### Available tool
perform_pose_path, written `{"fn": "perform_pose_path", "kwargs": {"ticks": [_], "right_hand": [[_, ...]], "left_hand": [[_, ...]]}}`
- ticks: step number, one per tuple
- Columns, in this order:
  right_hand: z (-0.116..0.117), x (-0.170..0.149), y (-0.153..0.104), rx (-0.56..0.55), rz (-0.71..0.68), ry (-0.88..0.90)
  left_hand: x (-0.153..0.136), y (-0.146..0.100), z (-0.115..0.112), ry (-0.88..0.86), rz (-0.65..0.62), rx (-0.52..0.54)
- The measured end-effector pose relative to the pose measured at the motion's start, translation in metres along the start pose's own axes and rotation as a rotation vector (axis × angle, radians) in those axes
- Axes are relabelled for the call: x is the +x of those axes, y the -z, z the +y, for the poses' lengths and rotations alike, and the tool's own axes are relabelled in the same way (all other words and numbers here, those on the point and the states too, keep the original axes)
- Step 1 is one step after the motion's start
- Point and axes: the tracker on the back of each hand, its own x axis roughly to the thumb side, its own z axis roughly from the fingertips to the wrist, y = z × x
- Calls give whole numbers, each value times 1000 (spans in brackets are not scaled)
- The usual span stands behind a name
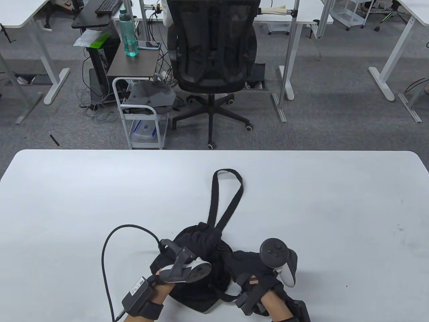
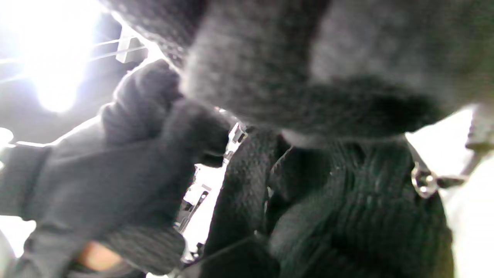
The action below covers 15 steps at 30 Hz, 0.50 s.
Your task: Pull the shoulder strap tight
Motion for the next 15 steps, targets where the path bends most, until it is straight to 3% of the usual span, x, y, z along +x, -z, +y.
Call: {"fn": "perform_pose_path", "kwargs": {"ticks": [4, 6, 8, 10, 12, 15], "right_hand": [[2, -7, 2, 135, 49, 68], [4, -9, 3, 166, 62, 101], [7, -10, 4, 214, 72, 128], [11, -11, 4, 279, 83, 149], [20, -12, 4, 373, 91, 154], [35, -11, 2, 544, 113, 37]], "left_hand": [[-15, 8, 15, -219, 175, -196], [-17, 11, 8, -363, 218, -506], [-11, 6, -12, -477, 183, -848], [0, 1, -32, -504, 99, -1025], [7, -2, -51, -472, 70, -1079], [4, -3, -68, -574, 59, -999]]}}
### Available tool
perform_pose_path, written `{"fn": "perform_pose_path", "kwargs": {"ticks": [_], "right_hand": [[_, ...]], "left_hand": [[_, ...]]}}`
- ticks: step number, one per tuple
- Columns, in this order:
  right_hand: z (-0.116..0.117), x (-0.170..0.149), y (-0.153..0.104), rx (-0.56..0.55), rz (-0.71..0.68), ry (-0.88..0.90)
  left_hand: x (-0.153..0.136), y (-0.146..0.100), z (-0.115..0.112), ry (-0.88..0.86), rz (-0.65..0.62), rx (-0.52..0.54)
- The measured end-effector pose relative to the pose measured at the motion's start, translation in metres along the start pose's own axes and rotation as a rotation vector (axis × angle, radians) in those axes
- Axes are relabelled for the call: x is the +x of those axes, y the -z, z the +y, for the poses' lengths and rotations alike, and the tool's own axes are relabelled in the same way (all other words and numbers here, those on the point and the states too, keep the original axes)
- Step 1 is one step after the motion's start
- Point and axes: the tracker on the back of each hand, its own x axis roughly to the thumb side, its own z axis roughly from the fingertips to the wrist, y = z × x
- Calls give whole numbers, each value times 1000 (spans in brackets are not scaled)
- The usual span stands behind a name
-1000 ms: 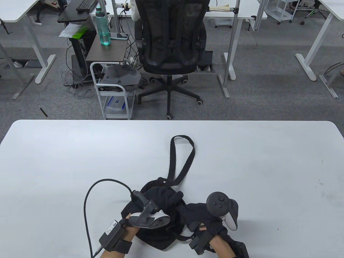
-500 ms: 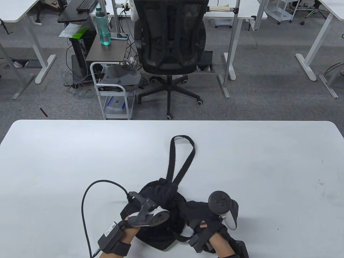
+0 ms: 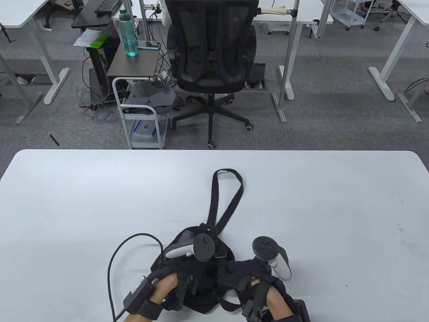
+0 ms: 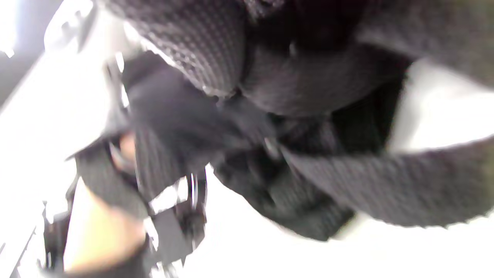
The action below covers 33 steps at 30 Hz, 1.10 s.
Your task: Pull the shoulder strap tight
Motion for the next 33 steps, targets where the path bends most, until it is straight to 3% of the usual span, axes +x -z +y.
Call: {"fn": "perform_pose_path", "kwargs": {"ticks": [3, 8, 12, 22, 33], "right_hand": [[0, 3, 1, -30, -20, -79], [-4, -2, 0, -46, -31, 7], [-4, -7, 1, -113, -46, 133], [0, -3, 2, -115, -94, 143], [-20, 14, -17, -67, -344, 367]], "left_hand": [[-17, 5, -4, -120, -29, 6], [-17, 6, -6, -129, -44, -58], [-19, 7, -8, -116, -47, -171], [-13, 10, -10, -40, -1, -1], [-13, 12, -8, -58, 44, 63]]}}
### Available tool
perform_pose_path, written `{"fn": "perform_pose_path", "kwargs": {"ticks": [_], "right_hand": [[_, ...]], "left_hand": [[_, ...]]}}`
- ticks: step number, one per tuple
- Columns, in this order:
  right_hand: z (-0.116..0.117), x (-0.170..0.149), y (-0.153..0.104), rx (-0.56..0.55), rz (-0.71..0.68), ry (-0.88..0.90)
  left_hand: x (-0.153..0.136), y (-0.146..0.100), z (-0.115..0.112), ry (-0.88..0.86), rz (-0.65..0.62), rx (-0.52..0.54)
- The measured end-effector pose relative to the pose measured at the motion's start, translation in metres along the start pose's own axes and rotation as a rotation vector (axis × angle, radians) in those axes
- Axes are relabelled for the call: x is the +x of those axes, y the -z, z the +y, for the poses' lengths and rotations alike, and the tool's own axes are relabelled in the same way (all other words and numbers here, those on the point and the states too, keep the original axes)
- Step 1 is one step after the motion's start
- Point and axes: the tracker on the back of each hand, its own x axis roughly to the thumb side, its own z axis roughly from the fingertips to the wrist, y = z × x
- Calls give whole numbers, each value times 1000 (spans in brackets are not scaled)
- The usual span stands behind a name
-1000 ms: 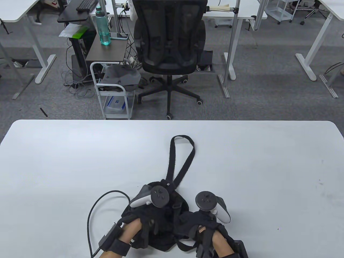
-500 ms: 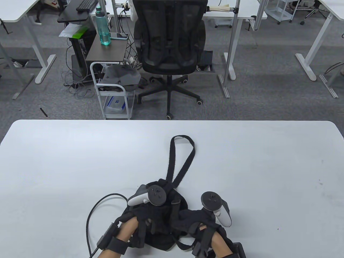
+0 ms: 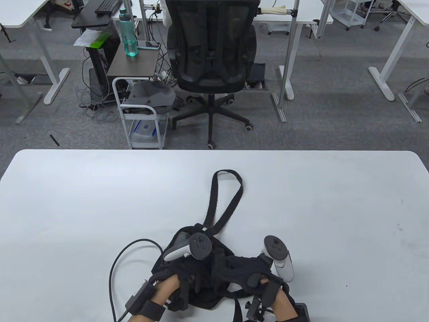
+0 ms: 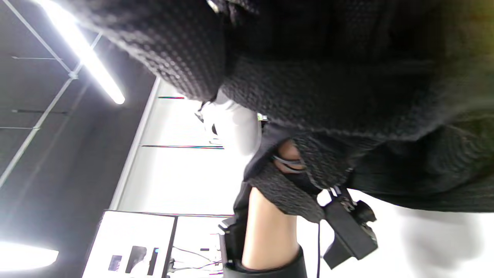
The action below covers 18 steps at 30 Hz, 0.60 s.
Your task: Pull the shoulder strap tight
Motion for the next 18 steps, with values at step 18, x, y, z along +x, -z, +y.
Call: {"fn": "perform_pose_path", "kwargs": {"ticks": [18], "right_hand": [[-31, 21, -25, -190, -318, 311]], "left_hand": [[1, 3, 1, -9, 33, 34]]}}
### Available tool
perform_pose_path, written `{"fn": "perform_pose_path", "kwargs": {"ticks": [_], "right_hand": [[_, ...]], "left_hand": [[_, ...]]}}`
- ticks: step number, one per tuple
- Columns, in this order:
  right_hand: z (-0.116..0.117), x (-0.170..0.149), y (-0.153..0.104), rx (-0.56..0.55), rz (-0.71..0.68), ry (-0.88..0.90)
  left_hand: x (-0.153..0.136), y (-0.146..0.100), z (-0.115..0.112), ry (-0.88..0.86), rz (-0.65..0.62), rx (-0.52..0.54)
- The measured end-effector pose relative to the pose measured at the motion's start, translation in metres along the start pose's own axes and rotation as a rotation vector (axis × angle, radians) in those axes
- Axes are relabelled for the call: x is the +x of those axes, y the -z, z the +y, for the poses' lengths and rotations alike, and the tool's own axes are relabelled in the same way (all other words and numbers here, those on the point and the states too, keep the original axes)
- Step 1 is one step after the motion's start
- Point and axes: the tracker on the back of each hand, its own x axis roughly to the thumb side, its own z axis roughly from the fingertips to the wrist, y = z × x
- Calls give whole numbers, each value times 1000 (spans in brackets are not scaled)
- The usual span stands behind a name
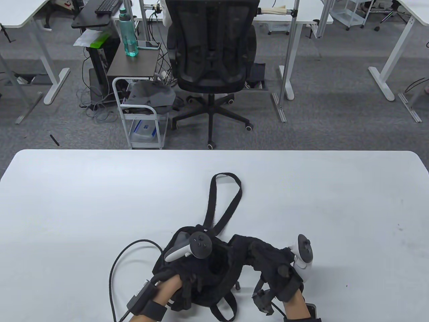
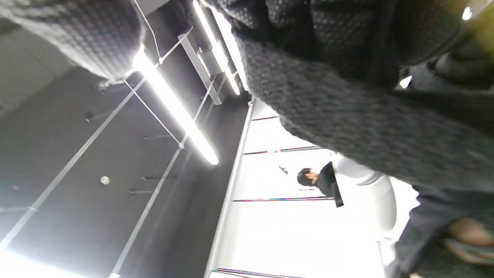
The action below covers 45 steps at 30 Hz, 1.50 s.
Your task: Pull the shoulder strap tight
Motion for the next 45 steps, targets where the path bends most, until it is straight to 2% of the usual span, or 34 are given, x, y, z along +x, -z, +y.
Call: {"fn": "perform_pose_path", "kwargs": {"ticks": [3, 6, 11, 14, 15, 16, 18, 20, 22, 24, 28, 33, 37, 39, 42, 45], "right_hand": [[0, 4, -1, 55, -52, 189], [-4, 17, -4, 24, -117, 196], [-11, 40, -13, -29, -146, 7], [-14, 50, -21, -162, -97, -130], [-14, 53, -22, -144, -52, -206], [-14, 56, -23, -77, 47, -273], [-16, 58, -28, -2, 163, -332], [-20, 61, -34, -56, 269, -399], [-27, 64, -37, -38, 342, -516], [-37, 64, -44, -88, 480, -625], [-47, 54, -45, -132, 598, -647], [-47, 46, -42, -219, 717, -803], [-47, 41, -38, -220, 729, -837], [-47, 40, -34, -200, 680, -833], [-47, 39, -30, -264, 564, -832], [-46, 39, -29, -283, 515, -860]], "left_hand": [[-1, 0, 0, -2, 12, 3], [-2, 1, 1, -17, 27, 0], [-3, 2, 1, -27, 43, 15], [-2, 3, 1, -37, 70, 50], [0, 3, 0, -43, 81, 67], [1, 4, 1, -36, 99, 83], [3, 6, 1, -38, 110, 99], [4, 7, 1, -44, 124, 116], [3, 9, 2, -48, 131, 123], [2, 11, 3, -66, 138, 125], [3, 15, 4, -69, 147, 136], [7, 16, 3, -40, 154, 175], [11, 11, 2, 5, 128, 226], [14, 8, 2, 28, 95, 246], [21, 1, 3, 51, 35, 276], [30, -10, 8, 91, -26, 318]]}}
